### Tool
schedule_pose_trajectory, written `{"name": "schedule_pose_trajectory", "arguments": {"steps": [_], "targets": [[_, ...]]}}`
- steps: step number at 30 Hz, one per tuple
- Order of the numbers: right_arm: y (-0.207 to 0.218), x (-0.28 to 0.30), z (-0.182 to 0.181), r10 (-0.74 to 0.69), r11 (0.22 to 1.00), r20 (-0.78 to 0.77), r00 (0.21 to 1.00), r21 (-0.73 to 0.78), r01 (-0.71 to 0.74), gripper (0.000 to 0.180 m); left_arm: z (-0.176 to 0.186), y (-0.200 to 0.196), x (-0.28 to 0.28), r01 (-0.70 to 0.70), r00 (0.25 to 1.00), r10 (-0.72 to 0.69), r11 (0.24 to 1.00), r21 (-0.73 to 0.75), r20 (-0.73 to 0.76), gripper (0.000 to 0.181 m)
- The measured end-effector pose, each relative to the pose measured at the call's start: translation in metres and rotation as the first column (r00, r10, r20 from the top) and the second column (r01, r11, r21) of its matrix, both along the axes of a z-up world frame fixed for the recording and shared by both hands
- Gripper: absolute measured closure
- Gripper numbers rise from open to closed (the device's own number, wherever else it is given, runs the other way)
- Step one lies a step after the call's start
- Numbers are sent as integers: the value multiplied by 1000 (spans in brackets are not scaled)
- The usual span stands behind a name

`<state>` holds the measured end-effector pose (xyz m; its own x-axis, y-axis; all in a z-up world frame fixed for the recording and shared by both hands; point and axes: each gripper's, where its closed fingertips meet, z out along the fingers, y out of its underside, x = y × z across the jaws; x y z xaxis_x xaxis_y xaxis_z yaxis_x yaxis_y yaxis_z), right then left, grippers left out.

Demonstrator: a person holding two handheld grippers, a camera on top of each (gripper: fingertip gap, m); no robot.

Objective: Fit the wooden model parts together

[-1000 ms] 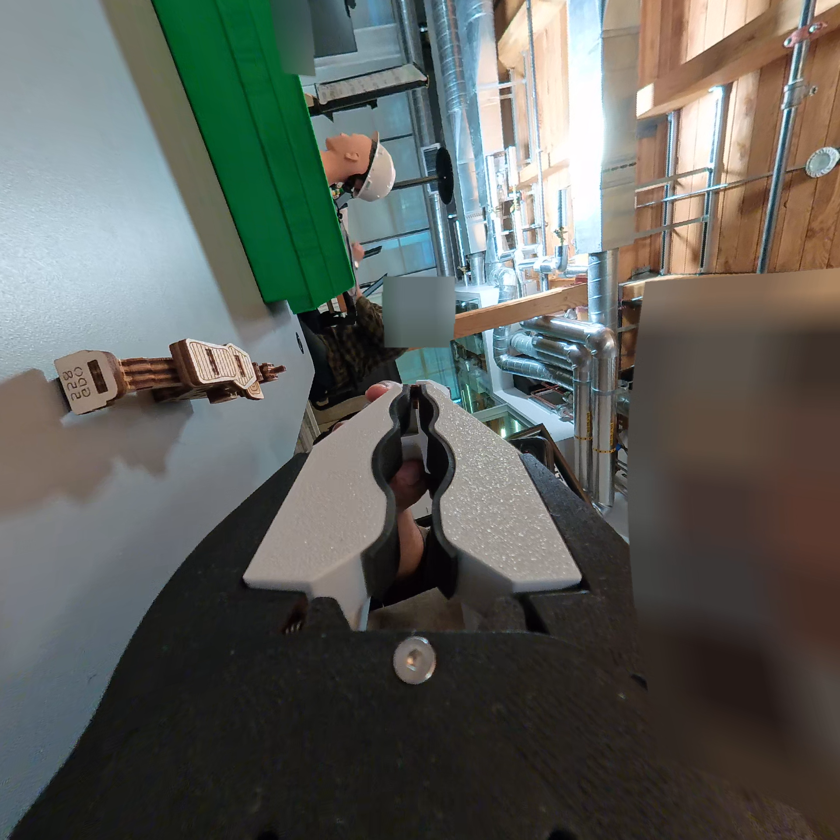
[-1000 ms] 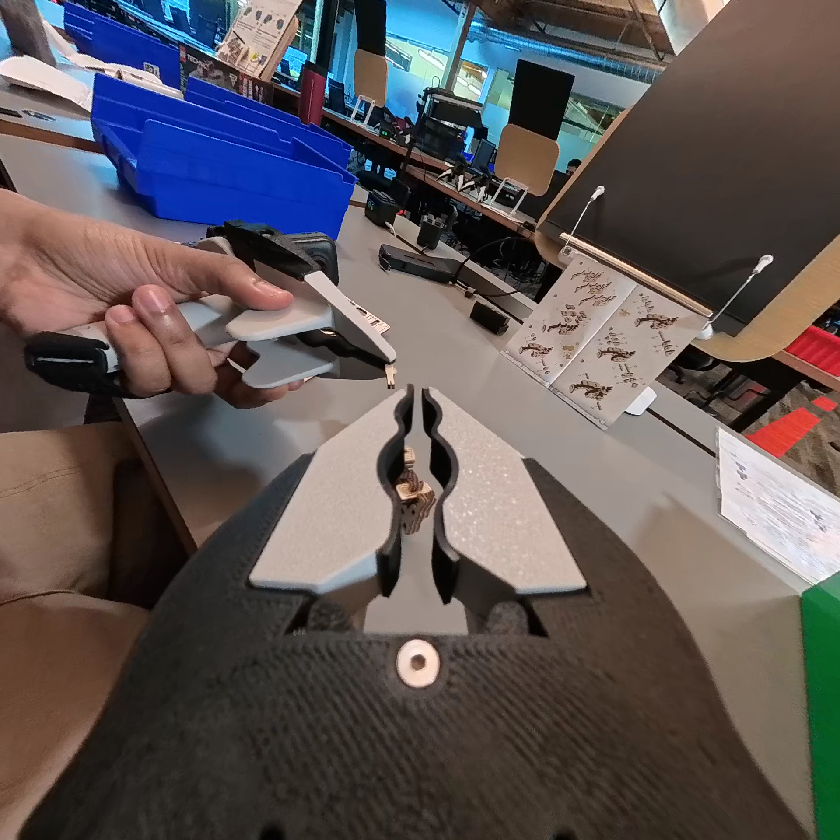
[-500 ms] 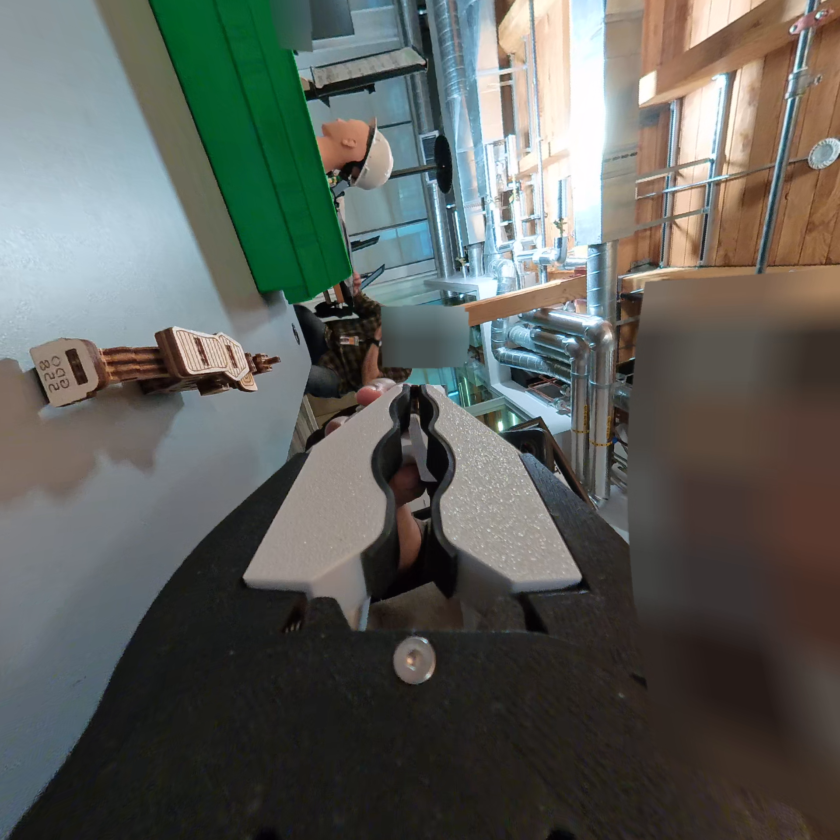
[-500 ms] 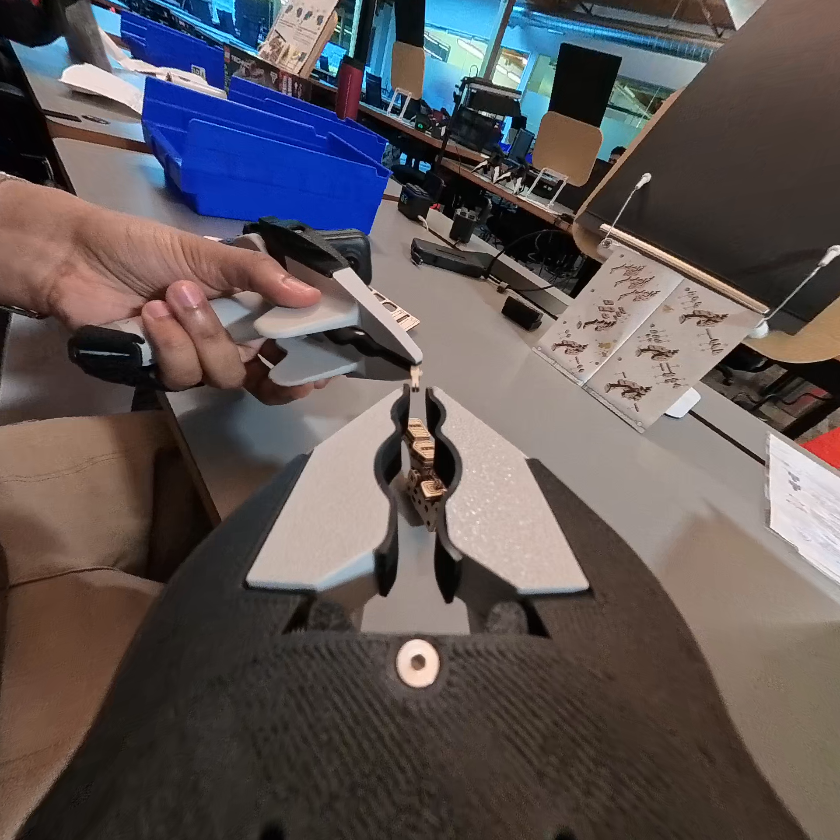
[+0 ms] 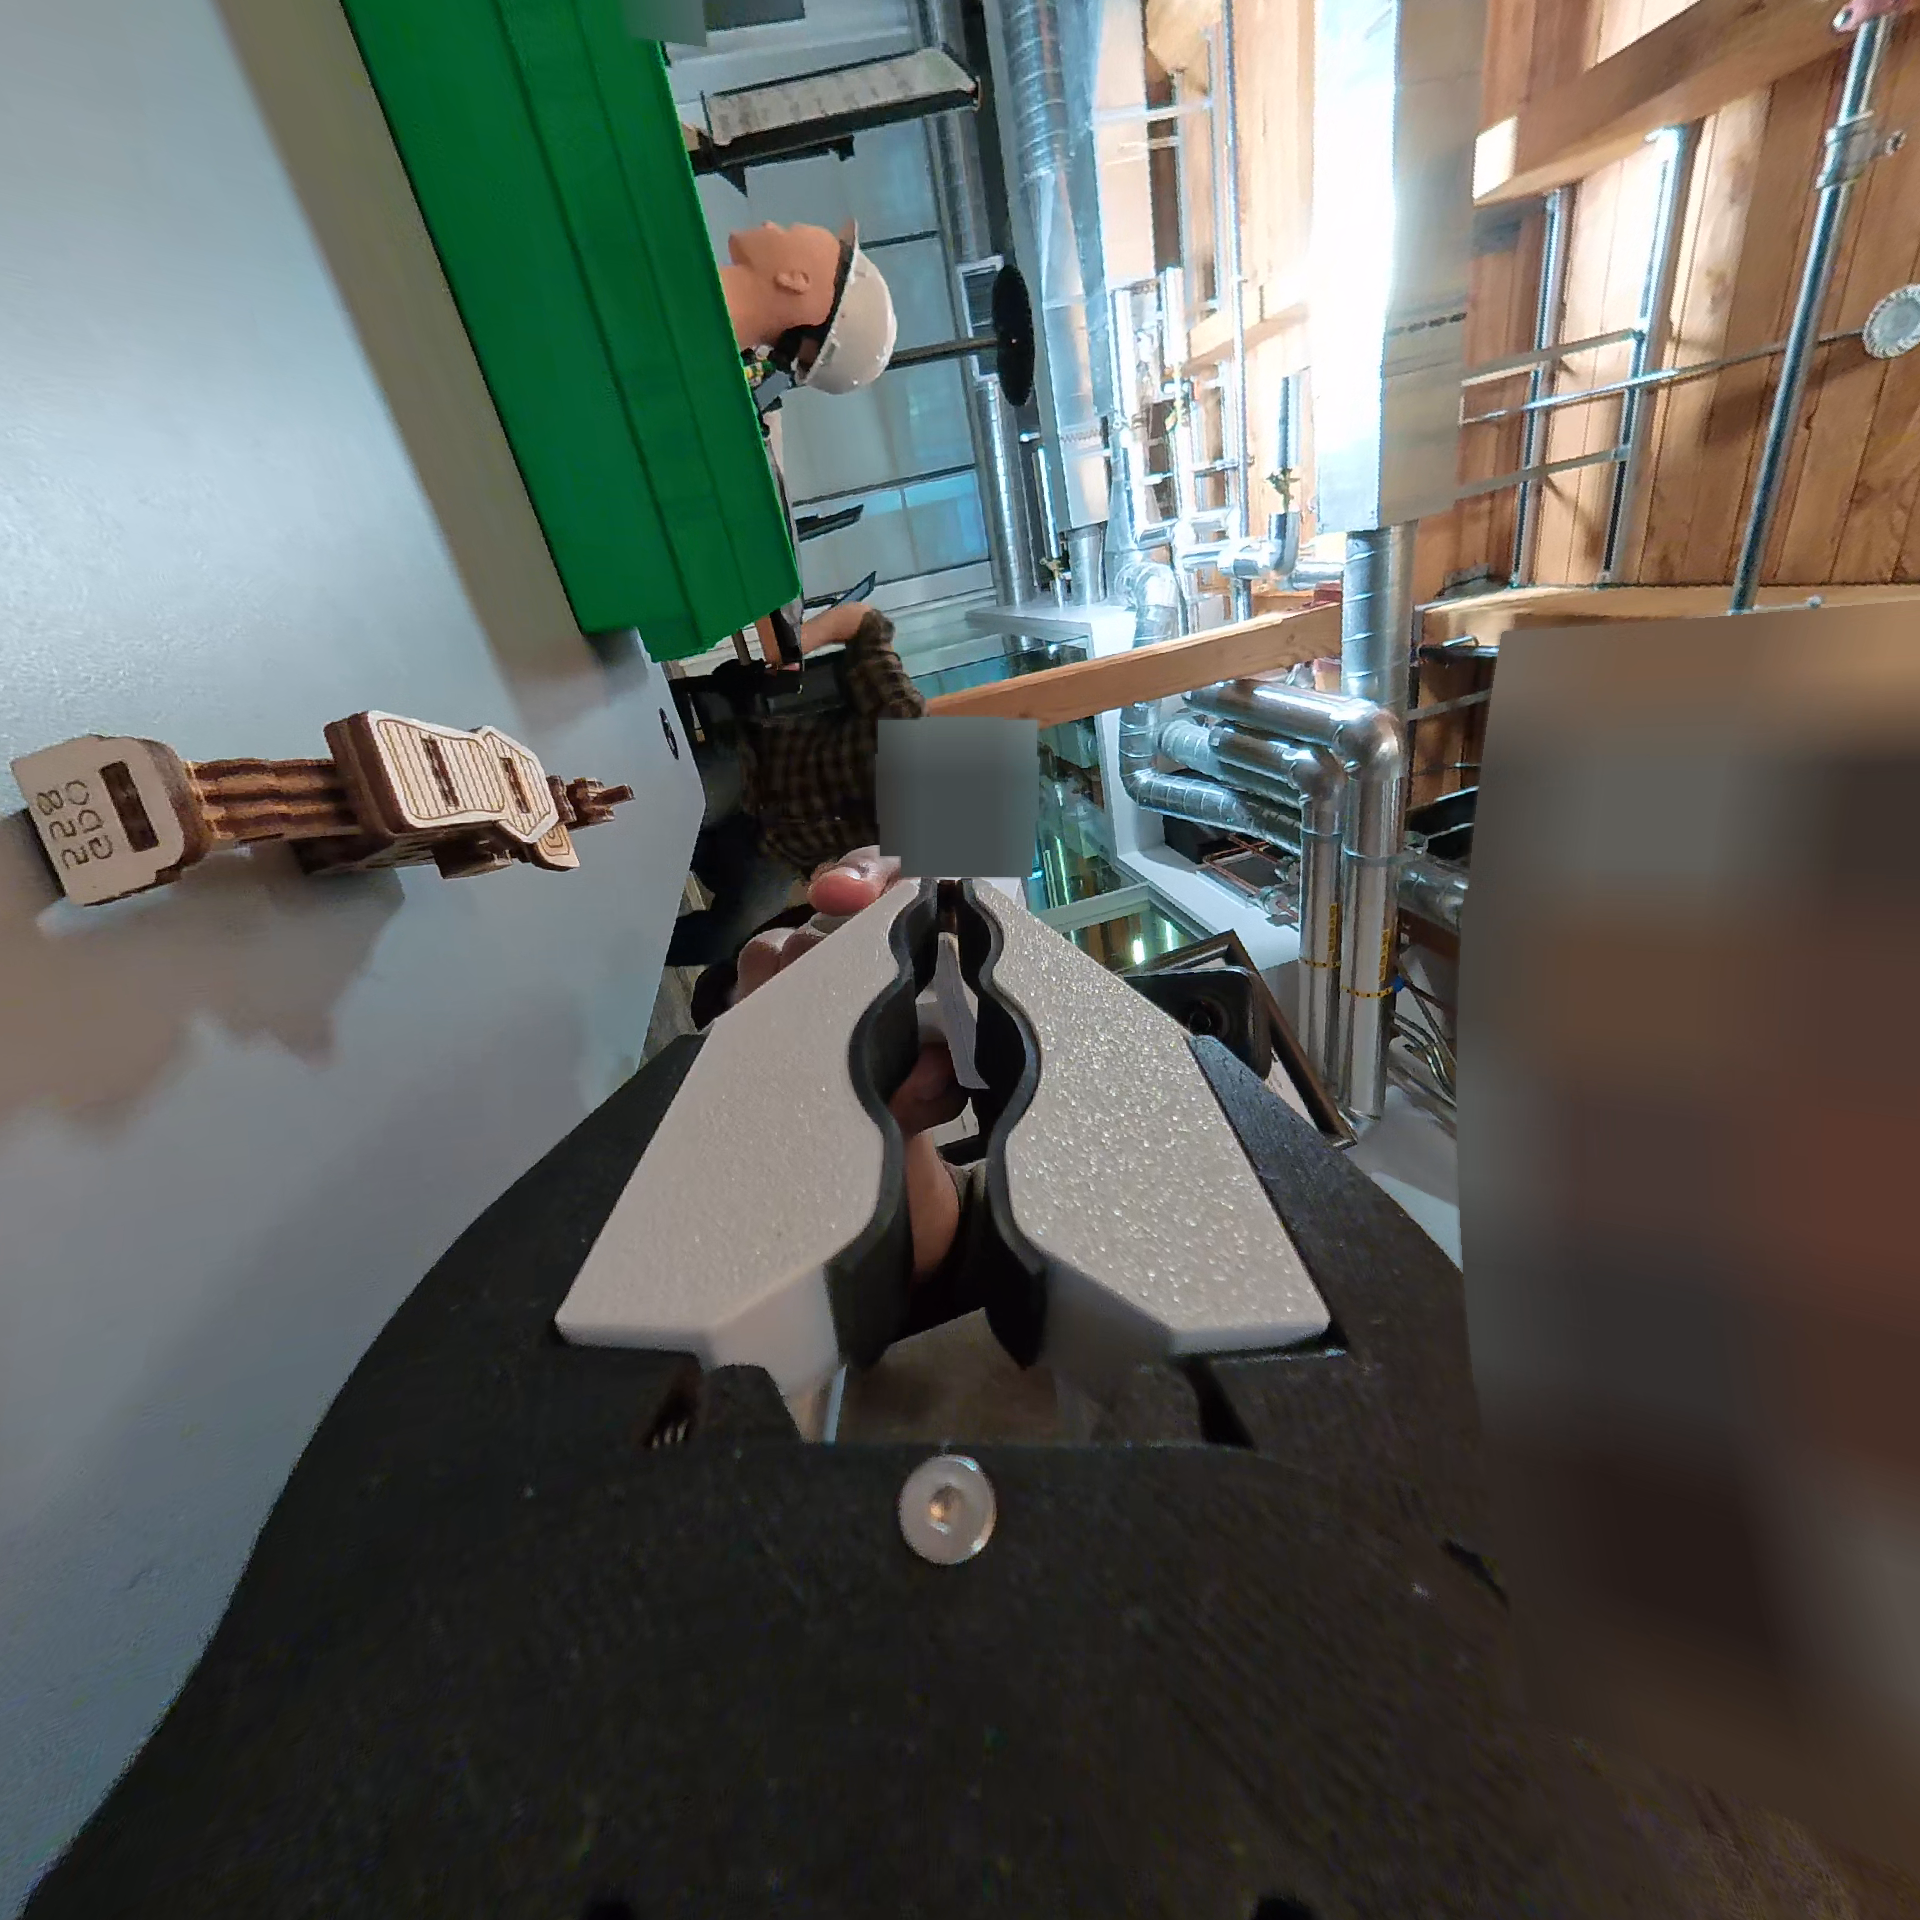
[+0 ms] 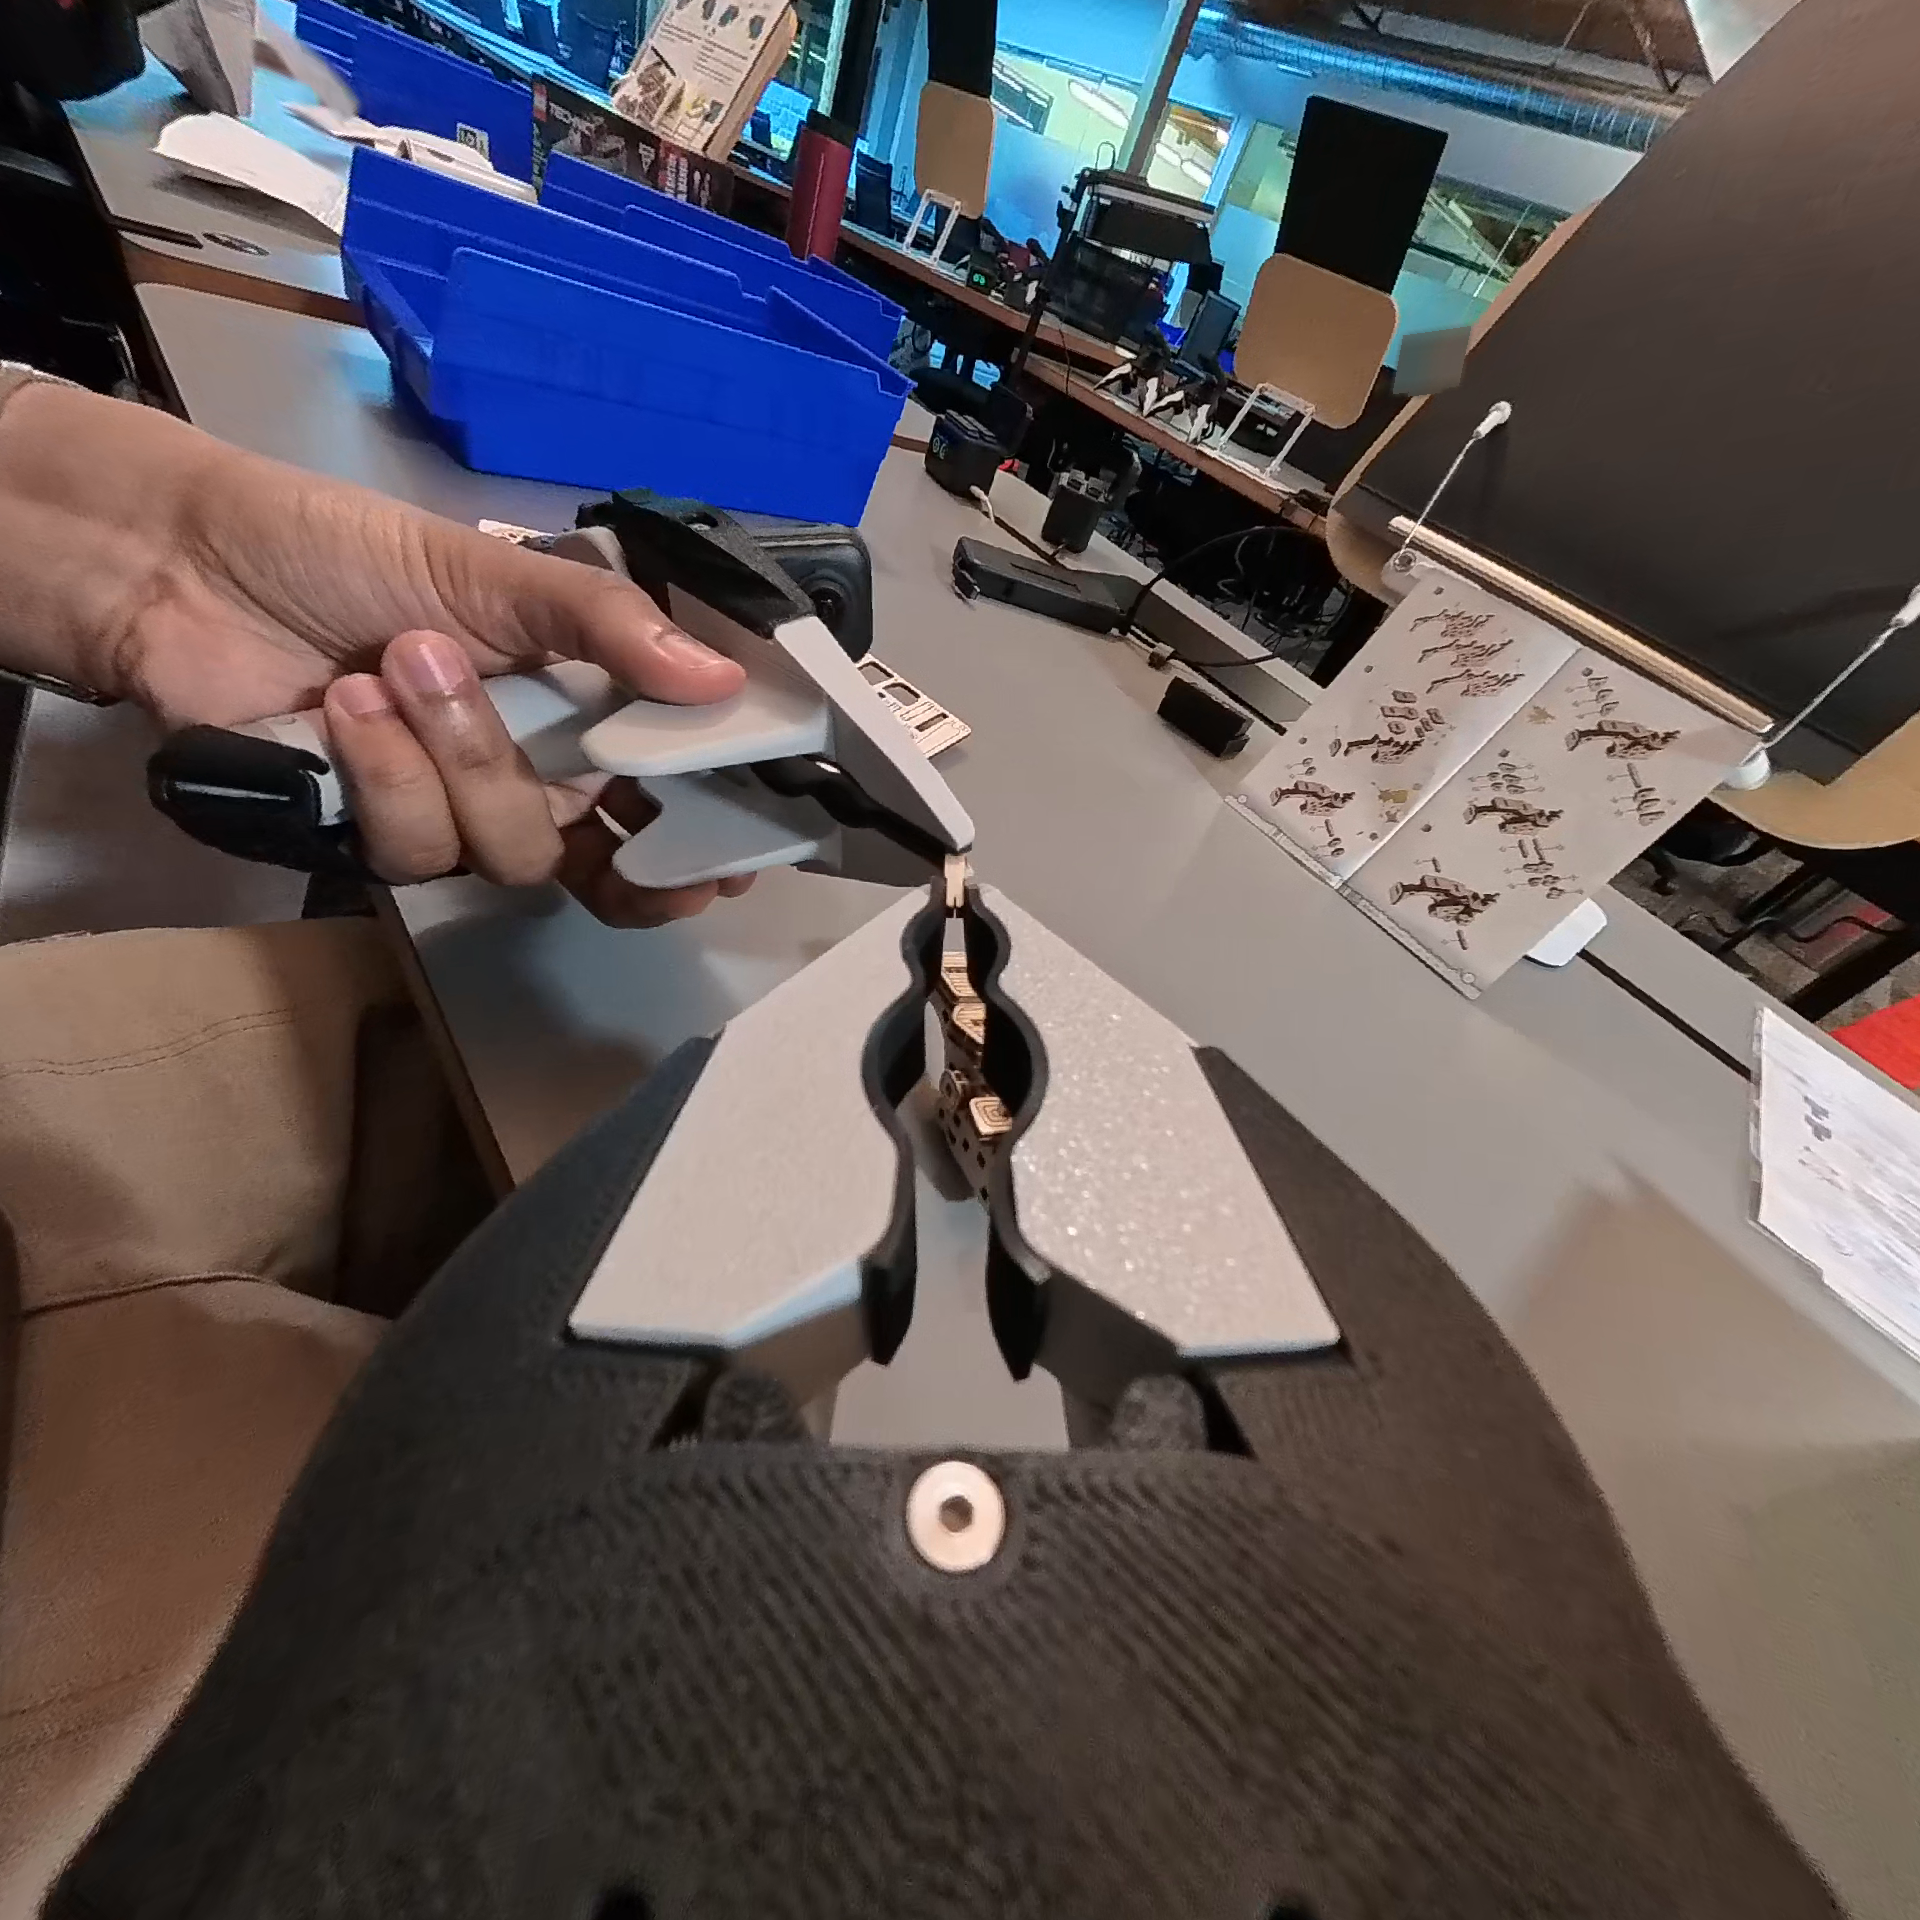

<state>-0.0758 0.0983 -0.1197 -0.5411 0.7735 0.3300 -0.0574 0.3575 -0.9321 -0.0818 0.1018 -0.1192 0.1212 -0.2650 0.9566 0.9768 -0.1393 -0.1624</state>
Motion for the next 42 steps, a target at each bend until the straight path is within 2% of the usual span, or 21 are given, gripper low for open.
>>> {"name": "schedule_pose_trajectory", "arguments": {"steps": [1, 4, 8, 10, 13, 17, 21, 24, 26, 32, 36, 42], "targets": [[0, 0, 0, -1, 1000, -1, 1000, 3, 1, 178, 0, 0, 0, 0, 1000, 0, 1000, 1, -1, 181], [0, 0, 1, -2, 1000, -2, 1000, 3, 2, 178, 1, 0, 0, 0, 1000, 0, 1000, 1, -13, 181], [6, -2, 6, -27, 999, -3, 1000, -37, 27, 178, 1, -3, -8, -37, 997, 35, 999, -28, -72, 155], [16, -5, 10, -59, 995, 4, 998, -80, 59, 178, 2, -6, -15, -69, 987, 60, 996, -57, -147, 144], [32, -12, 10, -96, 980, 60, 994, -171, 105, 178, -1, -10, -24, -122, 933, 70, 984, -129, -353, 138], [45, -17, 5, -100, 950, 145, 984, -282, 138, 178, -18, -14, -37, -224, 772, 9, 940, -259, -636, 135], [48, -14, 2, -89, 936, 180, 980, -320, 144, 178, -36, -12, -39, -279, 556, -165, 886, -370, -815, 133], [47, -8, -1, -95, 944, 180, 979, -294, 146, 178, -58, -10, -39, -315, 376, -327, 835, -452, -867, 132], [47, -4, -2, -102, 951, 175, 979, -271, 147, 178, -66, -9, -41, -330, 285, -392, 817, -474, -875, 133], [54, 10, -3, -144, 958, 155, 977, -225, 177, 178, -81, -5, -48, -336, 111, -511, 788, -516, -853, 146], [62, 17, -3, -171, 949, 158, 972, -239, 206, 178, -85, 0, -46, -303, 91, -534, 789, -534, -841, 152], [68, 22, -5, -191, 944, 169, 967, -239, 228, 178, -87, 6, -39, -247, 138, -532, 799, -549, -836, 160]]}}
